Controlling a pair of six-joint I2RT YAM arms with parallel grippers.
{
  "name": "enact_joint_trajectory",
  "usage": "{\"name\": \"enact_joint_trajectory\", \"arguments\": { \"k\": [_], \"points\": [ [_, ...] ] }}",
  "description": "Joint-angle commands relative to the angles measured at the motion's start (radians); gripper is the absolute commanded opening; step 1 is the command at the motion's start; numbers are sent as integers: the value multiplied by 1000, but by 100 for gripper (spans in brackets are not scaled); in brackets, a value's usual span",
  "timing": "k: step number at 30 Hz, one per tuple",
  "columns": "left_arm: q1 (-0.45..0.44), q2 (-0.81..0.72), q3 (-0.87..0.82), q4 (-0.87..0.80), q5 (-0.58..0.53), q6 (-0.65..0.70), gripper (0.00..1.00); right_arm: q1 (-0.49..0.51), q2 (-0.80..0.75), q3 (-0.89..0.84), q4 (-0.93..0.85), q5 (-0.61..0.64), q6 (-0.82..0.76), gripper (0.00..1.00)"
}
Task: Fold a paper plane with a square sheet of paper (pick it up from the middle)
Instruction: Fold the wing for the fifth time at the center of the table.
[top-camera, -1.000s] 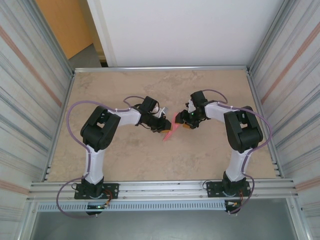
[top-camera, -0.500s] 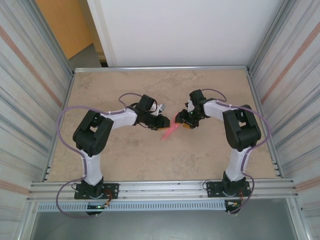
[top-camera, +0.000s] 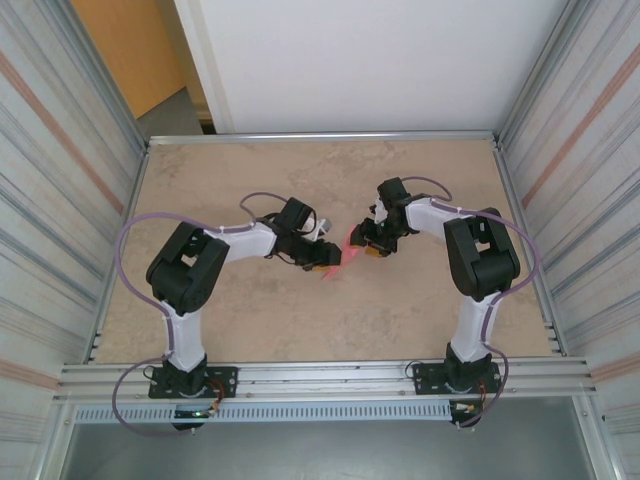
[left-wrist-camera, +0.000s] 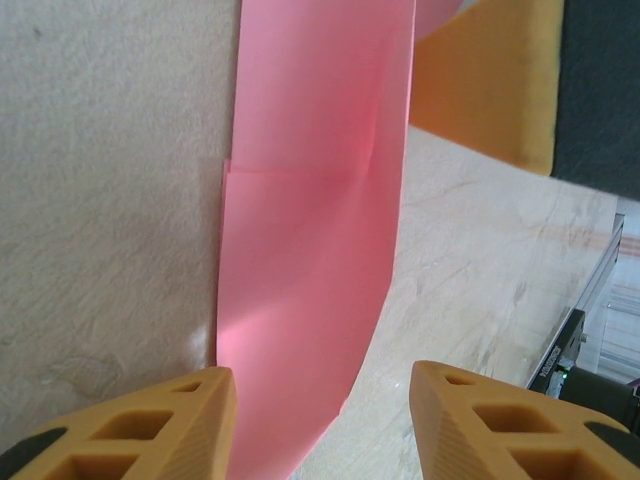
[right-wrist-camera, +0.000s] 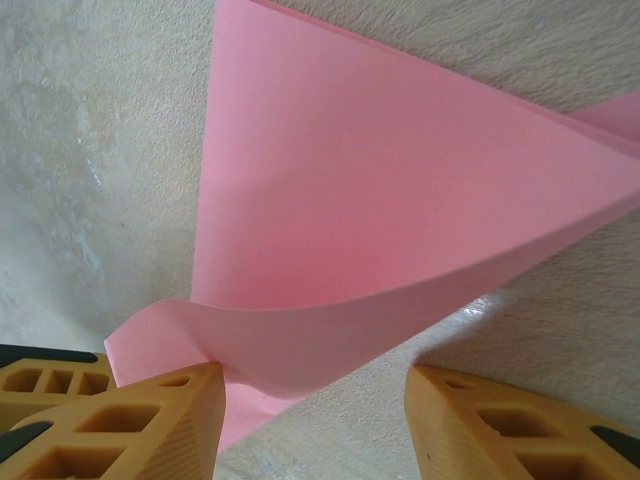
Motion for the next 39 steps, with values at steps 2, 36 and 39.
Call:
{"name": "enact_joint_trajectory", "arguments": {
  "k": [2,36,39],
  "points": [
    [-8,-17,14,-42,-18,35,50,23,107,-31,36,85,6,52],
    [-14,66,17,-90,-73,44,25,24,171,19,-13,116,5,50],
    [-14,67,18,-90,-74,44,24,21,177,25,-16,121,4,50]
  ]
}}
